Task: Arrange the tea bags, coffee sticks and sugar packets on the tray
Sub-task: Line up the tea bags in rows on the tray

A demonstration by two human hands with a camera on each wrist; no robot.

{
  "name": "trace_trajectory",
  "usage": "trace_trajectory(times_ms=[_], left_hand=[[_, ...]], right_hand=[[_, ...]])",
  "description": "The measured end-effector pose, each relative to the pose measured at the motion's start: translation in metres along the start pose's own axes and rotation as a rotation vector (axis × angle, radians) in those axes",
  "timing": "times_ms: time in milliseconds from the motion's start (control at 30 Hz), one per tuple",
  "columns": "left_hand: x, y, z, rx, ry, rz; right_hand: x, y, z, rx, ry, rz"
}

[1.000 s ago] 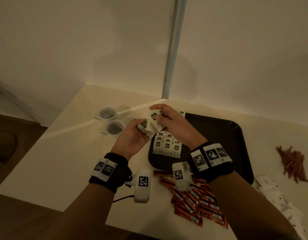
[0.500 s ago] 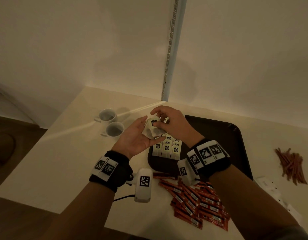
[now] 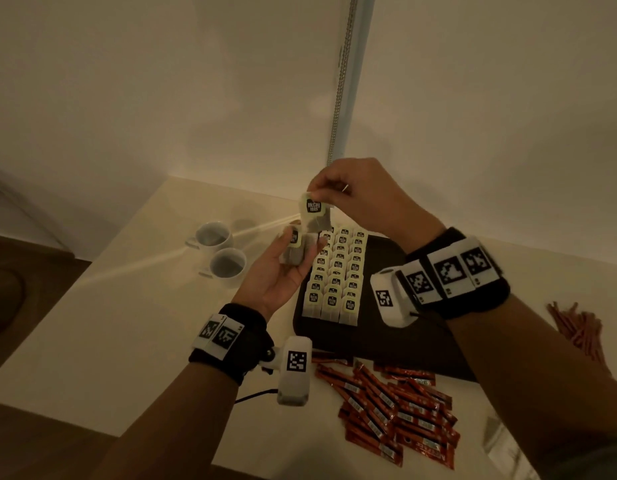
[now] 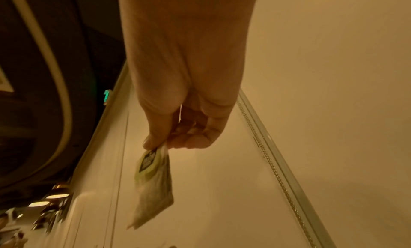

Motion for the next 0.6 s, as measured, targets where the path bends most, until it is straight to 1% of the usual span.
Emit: trace_trajectory(times_ms=[67,167,233,300,400,600], left_hand=[[-0.001,-0.002,0.006,0.044,-0.021,-0.005],[-0.003,-0.004,0.016,0.141,-0.086,0.003],[-0.005,-0.006,0.023,0.191,-0.127,0.018],[-0.006,-0.008,0.026,0.201,-0.139,0.038],[-0.006,-0.009,0.026,0.165,-0.152,0.059],[-0.005,-0.012,0.027,0.100,-0.137,0.064]], right_hand=[[0.004,-0.006,-0.003,-0.140,-0.060,-0.038],[0.006,-0.009,-0.001,-0.419,-0.167,-0.039],[0.007,-0.010,0.000,-0.572,-0.185,-0.036],[0.007,-0.011,0.000,-0.645,-0.178,-0.028],[0.009,-0.011,0.000,-0.629,-0.172,-0.014],[0.015,-0.007,-0.006,-0.454,-0.132,0.024]])
Point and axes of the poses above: each hand's wrist, its own x-axis towards the middle knuckle, its own z-axis out of the palm, y = z × x, the point moved 5 cm from there along x, towards the middle knuckle
